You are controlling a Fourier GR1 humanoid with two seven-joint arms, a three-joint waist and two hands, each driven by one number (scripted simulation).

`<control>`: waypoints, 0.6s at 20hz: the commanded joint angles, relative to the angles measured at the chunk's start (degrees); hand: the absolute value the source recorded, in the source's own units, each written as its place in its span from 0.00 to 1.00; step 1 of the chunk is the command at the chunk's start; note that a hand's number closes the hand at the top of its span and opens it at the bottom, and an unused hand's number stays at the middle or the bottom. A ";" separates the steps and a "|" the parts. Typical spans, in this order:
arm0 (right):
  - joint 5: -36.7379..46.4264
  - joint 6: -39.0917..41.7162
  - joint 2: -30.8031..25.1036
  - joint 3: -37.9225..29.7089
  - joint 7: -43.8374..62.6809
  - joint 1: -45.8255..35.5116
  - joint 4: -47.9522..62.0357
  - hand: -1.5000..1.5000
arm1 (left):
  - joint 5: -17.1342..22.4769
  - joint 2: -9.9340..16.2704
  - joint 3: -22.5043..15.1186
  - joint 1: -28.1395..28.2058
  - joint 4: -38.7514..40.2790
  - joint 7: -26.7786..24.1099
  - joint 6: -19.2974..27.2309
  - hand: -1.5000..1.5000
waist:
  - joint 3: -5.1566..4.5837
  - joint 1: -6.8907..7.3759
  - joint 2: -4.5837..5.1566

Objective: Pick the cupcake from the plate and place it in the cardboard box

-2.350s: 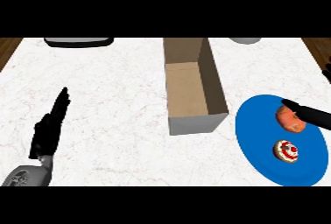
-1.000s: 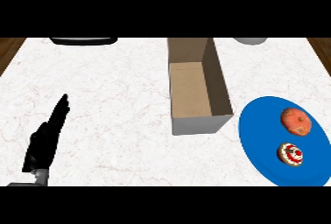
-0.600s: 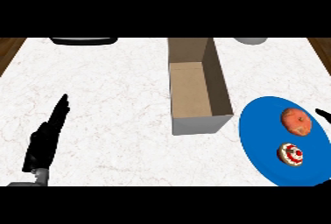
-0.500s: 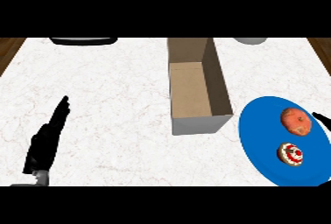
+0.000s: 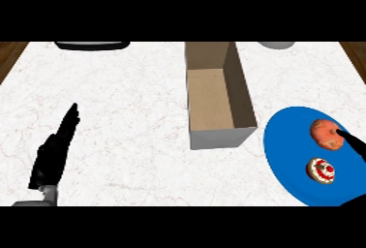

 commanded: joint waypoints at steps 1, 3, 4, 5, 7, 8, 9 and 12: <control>6.44 -0.92 5.33 2.05 -1.30 3.70 -2.11 0.00 | -0.17 -0.32 2.14 -1.50 1.76 -0.13 -1.26 0.50 | -0.01 -0.18 -0.02; 8.56 0.55 6.83 2.48 -1.57 0.98 1.72 0.00 | -0.80 -0.67 1.93 1.82 -1.48 -0.56 -1.65 0.50 | -0.01 0.08 -0.02; 4.65 5.14 4.91 -2.20 -1.43 -2.08 2.51 0.00 | -1.84 -2.31 1.04 -0.26 1.55 -1.33 -1.62 0.50 | -0.02 0.01 0.01; 10.58 -0.41 8.63 1.84 -4.62 0.02 4.86 0.00 | -2.01 -1.50 1.29 3.06 -1.36 -2.35 -1.67 0.50 | 0.00 0.14 -0.01; 7.97 3.89 8.85 -1.89 -2.60 -2.02 3.65 0.00 | -0.98 -0.60 3.19 2.43 -3.04 0.70 -3.87 0.50 | -0.01 0.12 -0.02; 8.18 4.50 7.46 -3.92 -5.31 0.83 2.83 0.00 | -1.58 -2.72 3.17 -1.12 4.07 -2.87 -2.81 0.50 | -0.02 -0.15 0.00; 6.92 6.92 8.78 -4.07 -1.64 -2.02 1.90 0.00 | -0.68 -1.05 4.13 2.03 -2.22 0.16 -4.52 0.50 | -0.02 0.08 -0.02; 12.12 4.39 11.96 -2.33 -6.33 -4.04 8.82 0.00 | -2.77 -1.87 3.96 -1.36 -0.32 1.16 -4.05 0.50 | -0.01 0.11 0.02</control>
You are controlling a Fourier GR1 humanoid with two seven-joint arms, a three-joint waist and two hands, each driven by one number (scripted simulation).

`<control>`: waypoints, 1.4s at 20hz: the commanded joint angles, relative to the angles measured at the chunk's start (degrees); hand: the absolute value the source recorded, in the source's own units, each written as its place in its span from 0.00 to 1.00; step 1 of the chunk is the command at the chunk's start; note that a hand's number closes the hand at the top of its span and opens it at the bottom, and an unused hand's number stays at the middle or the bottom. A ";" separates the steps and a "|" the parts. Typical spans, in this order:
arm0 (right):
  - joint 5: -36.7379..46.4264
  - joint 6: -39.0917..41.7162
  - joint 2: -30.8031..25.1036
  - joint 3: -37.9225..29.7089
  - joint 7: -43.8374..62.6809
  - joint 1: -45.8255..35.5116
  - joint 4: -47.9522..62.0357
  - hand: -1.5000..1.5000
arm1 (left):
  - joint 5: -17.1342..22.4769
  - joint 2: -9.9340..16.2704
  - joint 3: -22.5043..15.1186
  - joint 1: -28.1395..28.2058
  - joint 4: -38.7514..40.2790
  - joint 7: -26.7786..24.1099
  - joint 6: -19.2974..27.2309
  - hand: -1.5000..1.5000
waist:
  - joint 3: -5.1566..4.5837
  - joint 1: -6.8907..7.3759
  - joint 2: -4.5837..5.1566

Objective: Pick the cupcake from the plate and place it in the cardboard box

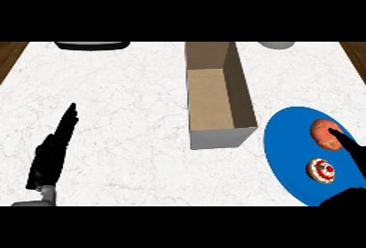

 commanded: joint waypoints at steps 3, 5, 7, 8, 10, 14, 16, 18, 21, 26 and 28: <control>2.73 1.75 3.33 -3.53 -3.79 0.25 2.02 0.00 | 0.44 -0.73 2.46 1.41 0.74 -3.77 -2.36 0.50 | 0.01 0.01 -0.01; 5.83 1.80 6.36 -0.35 -0.90 -1.61 2.46 0.00 | -0.71 -1.94 2.02 -1.24 1.49 -0.32 -1.77 0.50 | 0.00 -0.01 0.01; 5.97 1.47 6.21 -2.92 -4.37 0.56 2.19 0.00 | -0.54 -0.69 3.30 -0.76 2.44 -1.32 -3.62 0.50 | 0.00 -0.11 0.00; 6.60 1.88 6.42 -3.18 -5.66 -2.80 6.24 0.00 | -3.62 -3.30 1.11 -0.08 3.22 -3.29 -0.70 0.50 | 0.01 0.00 0.02; 6.43 4.55 5.86 -3.67 -4.33 2.28 -0.51 0.00 | -3.45 -3.09 0.93 2.27 -2.57 0.83 -1.35 0.50 | 0.00 -0.08 -0.03; 10.73 3.10 6.57 -3.49 -9.94 -0.58 8.57 0.00 | -2.31 -2.65 2.20 3.06 -3.94 0.66 -3.64 0.50 | 0.01 0.07 0.00; 11.99 3.74 10.05 -0.78 -5.81 -0.24 5.66 0.00 | -4.08 -3.98 1.44 1.89 -3.68 1.56 -2.25 0.50 | 0.01 0.04 0.00; 10.32 2.53 10.50 -2.72 -9.90 -0.99 10.35 1.00 | -3.30 -3.28 2.72 2.18 -2.72 -0.17 -2.90 0.50 | 0.01 0.13 0.02; 14.33 0.48 10.80 -1.63 -10.81 2.64 3.00 1.00 | -3.83 -3.78 3.48 1.82 -0.17 -2.65 -2.48 0.50 | 0.00 -0.08 -0.02; 21.94 -4.15 8.15 -2.65 -13.23 -2.04 7.20 1.00 | -3.95 -4.22 2.16 0.81 -4.01 2.57 -3.60 0.50 | 0.01 0.15 -0.01; 25.33 -7.86 8.71 -1.43 -15.57 -4.52 11.94 1.00 | -3.95 -4.36 4.17 -2.67 6.48 -4.01 -2.93 0.50 | 0.00 0.06 0.13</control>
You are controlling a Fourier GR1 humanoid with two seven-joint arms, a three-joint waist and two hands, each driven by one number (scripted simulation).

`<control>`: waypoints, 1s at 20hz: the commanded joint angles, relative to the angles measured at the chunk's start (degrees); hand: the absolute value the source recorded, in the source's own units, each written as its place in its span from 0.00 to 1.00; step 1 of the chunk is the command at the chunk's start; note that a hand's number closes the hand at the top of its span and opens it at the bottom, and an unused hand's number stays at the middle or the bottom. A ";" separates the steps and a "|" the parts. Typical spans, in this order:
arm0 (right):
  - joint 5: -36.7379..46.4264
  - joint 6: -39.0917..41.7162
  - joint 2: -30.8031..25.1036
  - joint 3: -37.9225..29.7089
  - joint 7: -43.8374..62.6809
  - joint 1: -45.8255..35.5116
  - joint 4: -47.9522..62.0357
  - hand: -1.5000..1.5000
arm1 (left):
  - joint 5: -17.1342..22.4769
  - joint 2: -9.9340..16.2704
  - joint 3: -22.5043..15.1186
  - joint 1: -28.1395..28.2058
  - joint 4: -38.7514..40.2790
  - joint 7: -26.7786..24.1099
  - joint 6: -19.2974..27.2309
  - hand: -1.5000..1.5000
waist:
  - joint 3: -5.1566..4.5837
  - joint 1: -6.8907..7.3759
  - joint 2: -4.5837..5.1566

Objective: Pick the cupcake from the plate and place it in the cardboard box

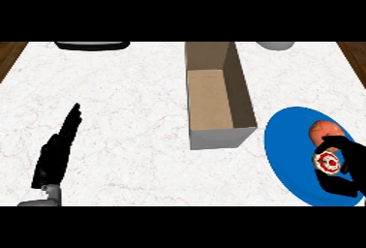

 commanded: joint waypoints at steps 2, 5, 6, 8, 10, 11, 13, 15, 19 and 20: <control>9.30 -4.52 4.86 5.00 7.47 5.42 -6.38 1.00 | 0.71 1.16 1.03 2.63 -2.37 0.34 -1.40 0.50 | 0.45 -0.11 0.21; 18.68 -8.07 11.11 11.49 18.04 8.43 -8.90 1.00 | 0.41 0.13 0.71 0.32 -1.28 -0.07 -0.43 0.50 | 0.41 -0.34 0.22; 20.42 -8.44 11.17 11.49 19.81 11.07 -9.98 1.00 | -0.17 0.23 0.46 1.30 -0.98 -0.37 -0.35 0.50 | 0.41 -0.57 0.18; 24.12 -9.19 11.77 14.26 21.51 14.98 -15.33 1.00 | -2.02 -1.47 -0.06 -0.58 0.09 0.05 2.28 0.50 | 0.42 -0.84 0.21; 26.56 -7.84 13.56 15.20 24.54 9.78 -14.22 1.00 | -1.27 -0.61 -0.26 1.02 -1.57 0.75 -0.02 0.50 | 0.45 -0.03 0.29; 27.05 -5.60 12.56 15.61 25.95 13.22 -19.93 1.00 | 0.90 1.15 1.85 2.46 -0.14 -3.00 -2.06 0.50 | 0.43 -0.20 0.25; 33.66 -6.79 13.82 21.09 28.40 14.48 -21.32 1.00 | 1.73 2.30 2.27 2.36 -4.33 2.25 -3.36 0.50 | 0.44 -0.03 0.19; 33.29 -3.26 12.63 19.52 29.51 14.29 -26.13 1.00 | 0.82 0.76 1.95 2.02 -1.18 -1.17 -2.11 0.50 | 0.44 -0.17 0.26; 33.89 -3.28 15.05 22.69 29.63 12.64 -31.76 1.00 | -0.45 -0.04 0.85 0.55 -4.03 3.48 -1.27 0.50 | 0.46 -0.08 0.23; 31.47 -3.43 13.77 20.55 26.81 9.50 -33.03 1.00 | 0.22 0.53 2.15 1.87 -0.91 -1.40 -1.47 0.50 | 0.44 0.05 0.27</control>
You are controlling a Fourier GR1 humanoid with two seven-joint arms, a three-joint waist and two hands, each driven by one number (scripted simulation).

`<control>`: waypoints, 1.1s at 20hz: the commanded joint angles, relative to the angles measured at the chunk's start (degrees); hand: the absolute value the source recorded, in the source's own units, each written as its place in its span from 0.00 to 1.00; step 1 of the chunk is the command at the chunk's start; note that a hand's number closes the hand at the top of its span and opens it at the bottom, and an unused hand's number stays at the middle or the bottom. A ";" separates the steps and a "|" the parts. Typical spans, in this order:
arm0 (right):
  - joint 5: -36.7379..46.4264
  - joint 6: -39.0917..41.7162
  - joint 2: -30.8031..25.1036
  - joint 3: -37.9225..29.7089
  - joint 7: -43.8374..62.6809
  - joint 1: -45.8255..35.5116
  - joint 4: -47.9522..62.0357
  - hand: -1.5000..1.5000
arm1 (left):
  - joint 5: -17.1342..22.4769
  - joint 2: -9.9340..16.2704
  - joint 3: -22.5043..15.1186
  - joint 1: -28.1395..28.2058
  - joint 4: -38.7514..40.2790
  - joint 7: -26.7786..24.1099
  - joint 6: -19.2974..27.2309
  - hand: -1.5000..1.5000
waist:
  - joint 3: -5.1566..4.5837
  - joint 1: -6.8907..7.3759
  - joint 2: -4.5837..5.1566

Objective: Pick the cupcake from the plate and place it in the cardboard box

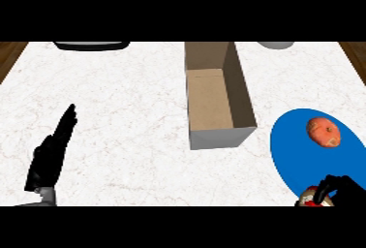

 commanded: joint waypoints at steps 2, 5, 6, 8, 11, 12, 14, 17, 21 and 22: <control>-0.88 -1.63 1.09 3.17 -2.07 -4.39 -11.79 1.00 | 0.56 0.53 0.93 -0.76 -0.78 1.55 -0.26 0.50 | 0.00 -0.14 -0.22; -0.99 -4.26 3.84 5.63 -3.13 -10.41 -11.10 1.00 | 1.16 1.28 1.53 -1.24 2.21 -0.98 -1.49 0.50 | -0.01 0.32 0.03; -3.08 -3.08 4.49 4.53 -3.08 -12.01 -11.59 1.00 | -0.26 -0.39 -1.07 1.34 -2.31 0.68 -0.70 0.50 | 0.04 0.76 -0.03; -2.34 0.51 6.16 5.24 -1.15 -18.87 -11.67 1.00 | -0.67 -1.59 -1.12 -0.70 0.11 0.60 0.46 0.50 | -0.03 0.71 0.13; -0.89 2.76 9.45 7.12 0.57 -26.56 -8.14 1.00 | -0.91 0.08 -0.11 -0.28 0.23 -0.06 -0.42 0.50 | -0.03 0.72 0.13; -3.33 2.64 9.49 3.97 -1.02 -29.68 -6.72 1.00 | -1.03 -0.56 -0.63 -1.10 -1.76 1.78 0.03 0.50 | 0.00 0.83 0.16; -7.23 4.92 9.56 0.53 2.32 -37.58 -1.47 1.00 | -0.10 -0.15 0.45 -0.23 -1.29 -0.03 -0.59 0.50 | -0.02 0.91 0.19; -8.15 7.36 9.61 0.19 6.73 -44.08 1.51 1.00 | -0.07 -0.33 0.36 -1.40 -0.90 2.05 -1.27 0.50 | -0.01 0.59 0.12; -11.41 3.12 9.64 -7.40 4.48 -51.89 14.14 1.00 | 0.08 -0.14 0.72 -0.46 0.48 -0.47 -1.68 0.50 | 0.01 0.76 0.19; -11.30 1.16 9.64 -7.56 4.51 -55.76 19.72 1.00 | -1.58 -2.52 -0.90 -0.93 3.07 -2.04 0.44 0.50 | -0.02 0.99 0.32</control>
